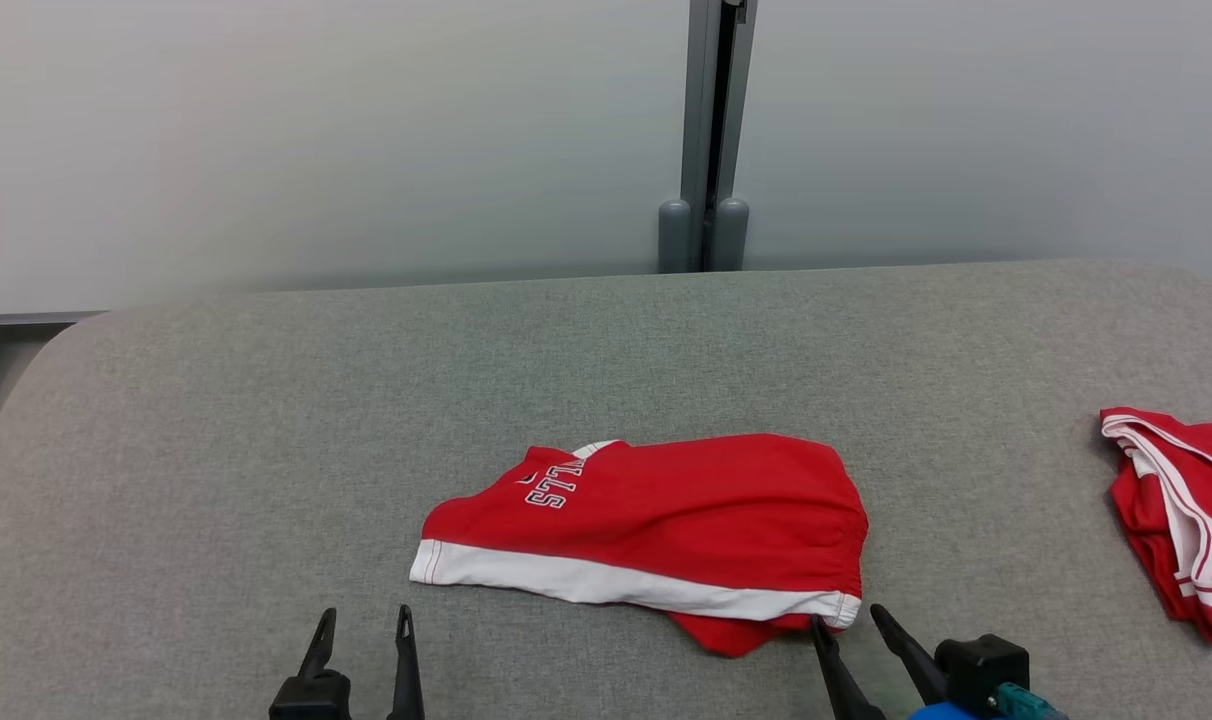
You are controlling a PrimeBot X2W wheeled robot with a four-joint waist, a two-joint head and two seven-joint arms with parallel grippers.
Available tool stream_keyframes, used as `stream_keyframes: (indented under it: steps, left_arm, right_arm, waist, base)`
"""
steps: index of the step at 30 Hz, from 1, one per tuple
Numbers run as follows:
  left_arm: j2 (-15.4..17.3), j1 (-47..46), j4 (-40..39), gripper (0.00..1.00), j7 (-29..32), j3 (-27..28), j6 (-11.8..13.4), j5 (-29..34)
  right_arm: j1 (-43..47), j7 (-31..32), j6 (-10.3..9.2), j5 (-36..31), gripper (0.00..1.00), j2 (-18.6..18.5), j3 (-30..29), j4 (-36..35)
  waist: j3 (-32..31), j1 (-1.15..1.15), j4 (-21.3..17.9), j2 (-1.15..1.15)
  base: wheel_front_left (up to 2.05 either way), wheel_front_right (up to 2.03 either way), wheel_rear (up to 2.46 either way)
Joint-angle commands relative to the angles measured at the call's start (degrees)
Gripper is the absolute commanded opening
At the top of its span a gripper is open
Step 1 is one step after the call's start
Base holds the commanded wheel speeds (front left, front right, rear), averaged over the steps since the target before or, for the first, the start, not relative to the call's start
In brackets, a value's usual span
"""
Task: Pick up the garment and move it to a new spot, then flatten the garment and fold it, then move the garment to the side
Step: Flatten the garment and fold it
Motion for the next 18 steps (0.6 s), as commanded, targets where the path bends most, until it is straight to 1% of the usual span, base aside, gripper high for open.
stream_keyframes:
  steps: [1,6,9,18]
  left_arm:
    - [-0.04,-0.93,0.03,1.00,-0.14,0.22,-0.30,0.38]
    - [-0.42,-0.85,0.55,1.00,-0.14,0.69,-1.14,0.93]
    - [-0.62,-1.07,0.65,1.00,-0.13,1.07,-1.22,1.09]
    - [-0.85,-0.91,1.08,1.00,-0.13,1.70,-1.72,1.22]
  right_arm:
    - [-0.81,0.00,0.00,1.03,1.00,-0.05,0.54,0.34]
    - [-1.62,0.00,0.00,2.45,1.00,-0.07,2.01,2.04]
    - [-2.07,0.00,0.00,2.96,1.00,-0.06,2.39,2.32]
    - [-1.90,0.00,0.00,3.58,1.00,-0.06,3.91,-0.09]
  waist:
    - [0.21,0.00,0.28,0.00]
    - [0.62,0.00,0.97,0.00]
    - [0.82,0.00,1.17,0.00]
    - [1.07,0.00,0.85,0.00]
  base:
    - [0.00,0.00,0.00]
    - [0.00,0.00,0.00]
    - [0.00,0.00,0.00]
    - [0.00,0.00,0.00]
